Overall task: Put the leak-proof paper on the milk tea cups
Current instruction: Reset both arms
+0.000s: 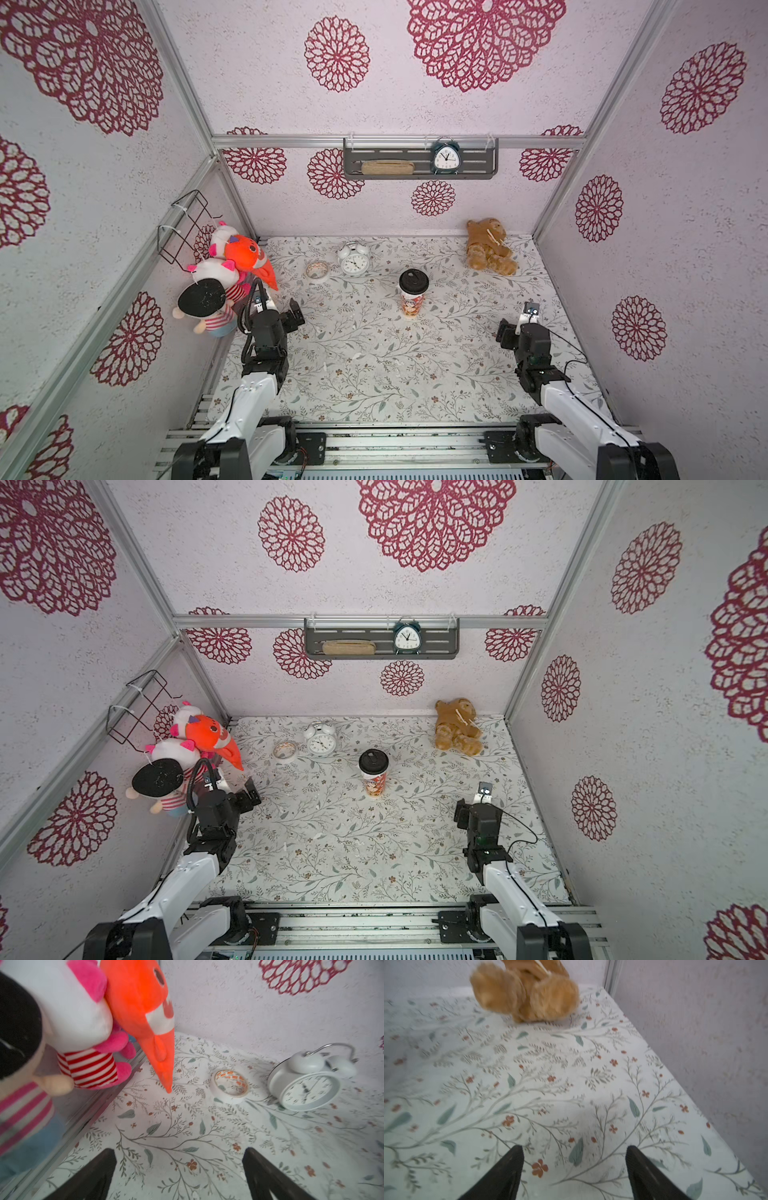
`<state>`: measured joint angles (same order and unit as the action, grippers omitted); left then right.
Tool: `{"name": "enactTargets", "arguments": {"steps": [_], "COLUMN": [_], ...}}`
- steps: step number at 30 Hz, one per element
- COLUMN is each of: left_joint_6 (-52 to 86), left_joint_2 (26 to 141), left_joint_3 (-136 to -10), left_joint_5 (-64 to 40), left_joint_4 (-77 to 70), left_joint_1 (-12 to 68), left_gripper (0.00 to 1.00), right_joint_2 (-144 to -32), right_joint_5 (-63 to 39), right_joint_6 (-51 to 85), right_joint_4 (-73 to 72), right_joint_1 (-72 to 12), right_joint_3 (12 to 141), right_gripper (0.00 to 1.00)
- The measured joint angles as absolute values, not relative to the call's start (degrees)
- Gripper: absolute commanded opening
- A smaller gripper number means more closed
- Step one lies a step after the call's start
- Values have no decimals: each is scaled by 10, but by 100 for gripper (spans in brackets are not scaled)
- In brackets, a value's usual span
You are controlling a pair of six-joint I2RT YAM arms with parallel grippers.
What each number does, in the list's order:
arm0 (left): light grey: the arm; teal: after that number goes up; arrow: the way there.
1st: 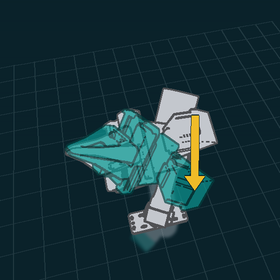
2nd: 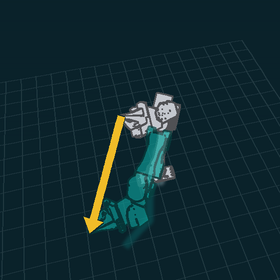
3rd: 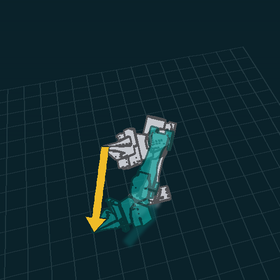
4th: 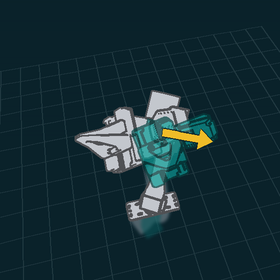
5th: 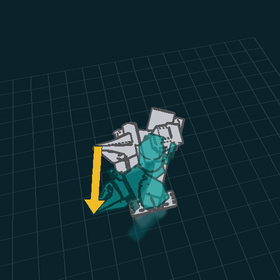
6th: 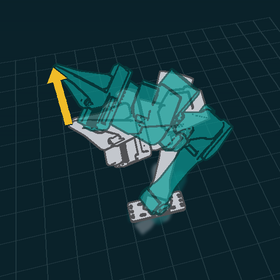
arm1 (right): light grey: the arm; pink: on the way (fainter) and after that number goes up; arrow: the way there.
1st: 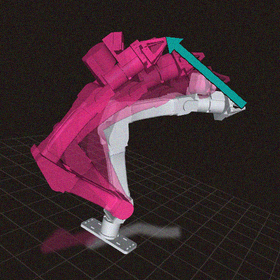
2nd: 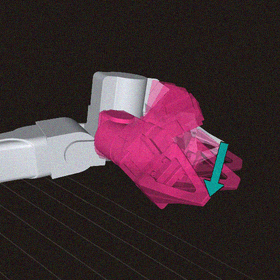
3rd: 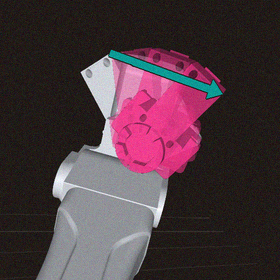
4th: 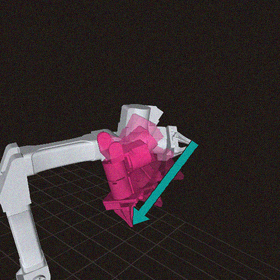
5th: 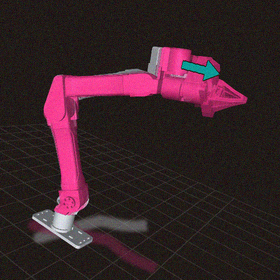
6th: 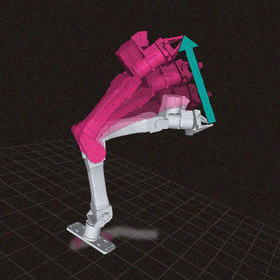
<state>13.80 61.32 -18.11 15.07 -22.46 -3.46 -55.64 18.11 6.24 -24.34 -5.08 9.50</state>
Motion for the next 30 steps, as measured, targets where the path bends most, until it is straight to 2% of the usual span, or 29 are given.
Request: {"name": "enactTargets", "arguments": {"steps": [5,9,11,13,14,17,30], "left_joint_6": [109,92,91,92,93,94,94], "left_joint_2": [758,881,891,889,889,886,886], "left_joint_3": [-118,-168,-197,-222,-231,-242,-242], "left_joint_5": [160,133,120,117,116,114,114], "left_joint_4": [-431,-529,-508,-509,-510,-507,-500], "left_joint_1": [-41,-57,-65,-69,-72,-73,-73], "left_gripper": [99,97,98,97,97,97,97], "right_joint_2": [-658,-770,-843,-880,-885,-885,-882], "right_joint_5": [181,147,126,106,100,89,87], "right_joint_6": [44,31,25,22,24,20,15], "right_joint_4": [-451,-633,-711,-706,-698,-678,-657], "right_joint_1": [-30,-17,-13,-11,-10,-5,-7], "right_joint_3": [28,38,52,75,89,138,150], "right_gripper": [81,79,80,83,94,99,99]}}
